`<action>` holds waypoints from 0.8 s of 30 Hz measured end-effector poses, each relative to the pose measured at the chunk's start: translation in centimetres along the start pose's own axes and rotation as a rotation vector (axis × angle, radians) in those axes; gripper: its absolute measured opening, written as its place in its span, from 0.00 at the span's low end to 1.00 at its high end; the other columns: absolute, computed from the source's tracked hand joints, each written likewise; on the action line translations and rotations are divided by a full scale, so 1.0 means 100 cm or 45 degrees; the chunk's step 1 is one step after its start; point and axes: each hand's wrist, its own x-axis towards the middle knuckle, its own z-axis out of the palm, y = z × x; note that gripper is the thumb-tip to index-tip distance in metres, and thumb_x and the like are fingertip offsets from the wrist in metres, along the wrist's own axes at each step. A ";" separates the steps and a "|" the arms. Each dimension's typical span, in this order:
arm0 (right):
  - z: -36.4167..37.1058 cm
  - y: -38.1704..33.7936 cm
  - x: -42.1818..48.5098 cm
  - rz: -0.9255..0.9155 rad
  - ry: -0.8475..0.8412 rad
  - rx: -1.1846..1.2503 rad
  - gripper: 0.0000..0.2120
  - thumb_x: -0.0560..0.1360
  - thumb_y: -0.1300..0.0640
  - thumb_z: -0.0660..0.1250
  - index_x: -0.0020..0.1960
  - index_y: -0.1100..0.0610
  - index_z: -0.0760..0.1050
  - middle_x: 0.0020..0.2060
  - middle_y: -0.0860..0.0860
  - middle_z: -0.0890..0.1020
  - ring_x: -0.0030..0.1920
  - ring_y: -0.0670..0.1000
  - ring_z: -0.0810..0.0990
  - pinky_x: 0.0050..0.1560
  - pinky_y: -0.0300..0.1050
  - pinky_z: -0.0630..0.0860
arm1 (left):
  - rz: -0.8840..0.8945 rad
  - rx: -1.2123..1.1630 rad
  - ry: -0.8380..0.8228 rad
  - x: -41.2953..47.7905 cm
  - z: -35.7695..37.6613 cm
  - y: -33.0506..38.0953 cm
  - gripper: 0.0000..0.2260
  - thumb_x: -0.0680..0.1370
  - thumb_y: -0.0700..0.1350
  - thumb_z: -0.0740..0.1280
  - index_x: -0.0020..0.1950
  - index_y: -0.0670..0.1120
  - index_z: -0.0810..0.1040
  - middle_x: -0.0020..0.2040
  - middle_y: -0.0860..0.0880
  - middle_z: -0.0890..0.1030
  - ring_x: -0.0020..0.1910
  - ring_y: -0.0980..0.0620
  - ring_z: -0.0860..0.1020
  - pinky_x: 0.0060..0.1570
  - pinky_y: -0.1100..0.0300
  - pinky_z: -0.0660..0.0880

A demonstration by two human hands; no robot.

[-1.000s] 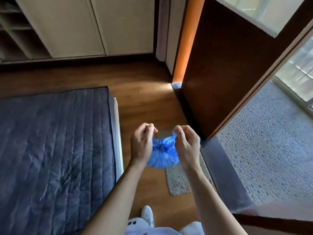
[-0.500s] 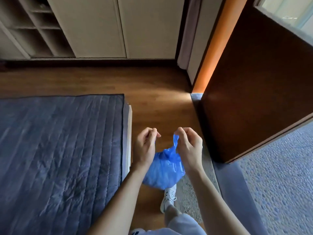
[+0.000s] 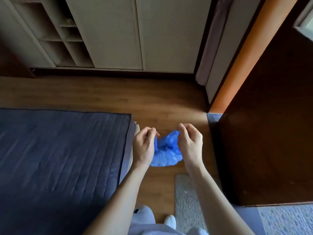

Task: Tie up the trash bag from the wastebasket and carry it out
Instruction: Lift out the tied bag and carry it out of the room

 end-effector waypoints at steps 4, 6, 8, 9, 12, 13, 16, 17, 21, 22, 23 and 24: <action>0.011 0.002 0.043 0.005 -0.049 -0.019 0.15 0.79 0.56 0.65 0.38 0.65 0.74 0.26 0.51 0.68 0.29 0.48 0.65 0.32 0.46 0.64 | -0.012 0.000 0.020 0.035 0.012 -0.003 0.14 0.78 0.48 0.63 0.35 0.44 0.77 0.25 0.57 0.72 0.27 0.56 0.68 0.33 0.57 0.63; 0.019 0.007 0.064 0.025 -0.054 -0.012 0.15 0.78 0.56 0.65 0.37 0.65 0.73 0.26 0.52 0.68 0.30 0.49 0.65 0.32 0.47 0.64 | -0.030 -0.002 0.023 0.056 0.019 -0.008 0.13 0.78 0.48 0.63 0.34 0.48 0.77 0.24 0.57 0.71 0.27 0.54 0.67 0.33 0.56 0.63; 0.029 0.013 0.084 0.029 -0.056 -0.009 0.16 0.78 0.56 0.65 0.37 0.65 0.72 0.27 0.53 0.68 0.30 0.50 0.65 0.32 0.48 0.64 | -0.060 -0.006 0.018 0.080 0.025 -0.015 0.13 0.77 0.49 0.63 0.33 0.50 0.77 0.24 0.56 0.71 0.27 0.53 0.67 0.34 0.55 0.63; 0.034 0.015 0.095 0.033 -0.057 -0.013 0.16 0.78 0.56 0.65 0.36 0.65 0.72 0.27 0.53 0.68 0.30 0.50 0.65 0.32 0.48 0.64 | -0.073 -0.014 0.012 0.093 0.028 -0.019 0.13 0.77 0.49 0.63 0.33 0.51 0.77 0.24 0.56 0.71 0.27 0.53 0.67 0.34 0.54 0.63; 0.056 0.020 0.130 0.083 -0.058 0.013 0.16 0.78 0.54 0.64 0.34 0.61 0.71 0.26 0.52 0.67 0.29 0.52 0.65 0.31 0.50 0.64 | -0.092 -0.018 -0.003 0.138 0.035 -0.028 0.13 0.77 0.49 0.63 0.33 0.51 0.77 0.24 0.57 0.71 0.27 0.54 0.67 0.35 0.52 0.63; 0.065 0.021 0.144 0.095 -0.060 0.012 0.17 0.78 0.54 0.64 0.33 0.60 0.70 0.26 0.52 0.67 0.29 0.52 0.64 0.31 0.50 0.64 | -0.097 -0.019 -0.009 0.155 0.036 -0.030 0.13 0.77 0.49 0.63 0.33 0.51 0.77 0.24 0.57 0.71 0.27 0.54 0.68 0.35 0.52 0.63; 0.098 0.015 0.190 0.098 -0.080 -0.011 0.16 0.79 0.54 0.64 0.34 0.58 0.73 0.24 0.48 0.69 0.28 0.50 0.66 0.29 0.48 0.66 | -0.084 -0.024 -0.021 0.211 0.037 -0.034 0.13 0.77 0.49 0.64 0.33 0.48 0.76 0.23 0.56 0.70 0.27 0.53 0.67 0.34 0.53 0.63; 0.109 0.011 0.207 0.094 -0.089 -0.013 0.16 0.79 0.54 0.63 0.34 0.57 0.74 0.23 0.46 0.69 0.27 0.50 0.67 0.29 0.48 0.66 | -0.082 -0.026 -0.022 0.232 0.036 -0.034 0.13 0.76 0.49 0.64 0.33 0.46 0.76 0.23 0.56 0.69 0.27 0.53 0.67 0.34 0.53 0.63; 0.153 -0.002 0.272 0.039 -0.075 -0.014 0.16 0.78 0.53 0.64 0.38 0.65 0.74 0.25 0.49 0.68 0.29 0.52 0.66 0.31 0.49 0.64 | -0.079 -0.056 -0.026 0.310 0.036 -0.033 0.13 0.76 0.49 0.64 0.34 0.45 0.75 0.24 0.55 0.68 0.27 0.53 0.67 0.32 0.55 0.62; 0.163 -0.004 0.286 0.029 -0.068 -0.010 0.16 0.78 0.53 0.64 0.38 0.63 0.75 0.25 0.51 0.68 0.29 0.52 0.66 0.31 0.49 0.63 | -0.071 -0.058 -0.032 0.328 0.036 -0.033 0.13 0.76 0.50 0.63 0.34 0.45 0.75 0.24 0.55 0.69 0.27 0.53 0.67 0.33 0.55 0.63; 0.172 -0.005 0.299 0.019 -0.063 -0.007 0.15 0.78 0.52 0.64 0.37 0.60 0.77 0.26 0.52 0.68 0.29 0.52 0.66 0.31 0.48 0.63 | -0.065 -0.059 -0.037 0.345 0.036 -0.033 0.13 0.76 0.50 0.63 0.34 0.45 0.75 0.25 0.55 0.70 0.28 0.52 0.67 0.33 0.55 0.63; 0.180 -0.006 0.310 0.016 -0.056 -0.007 0.14 0.78 0.52 0.64 0.36 0.56 0.77 0.25 0.52 0.68 0.29 0.52 0.65 0.31 0.48 0.62 | -0.056 -0.053 -0.040 0.360 0.037 -0.033 0.13 0.76 0.51 0.63 0.34 0.46 0.75 0.25 0.55 0.71 0.28 0.52 0.68 0.34 0.54 0.64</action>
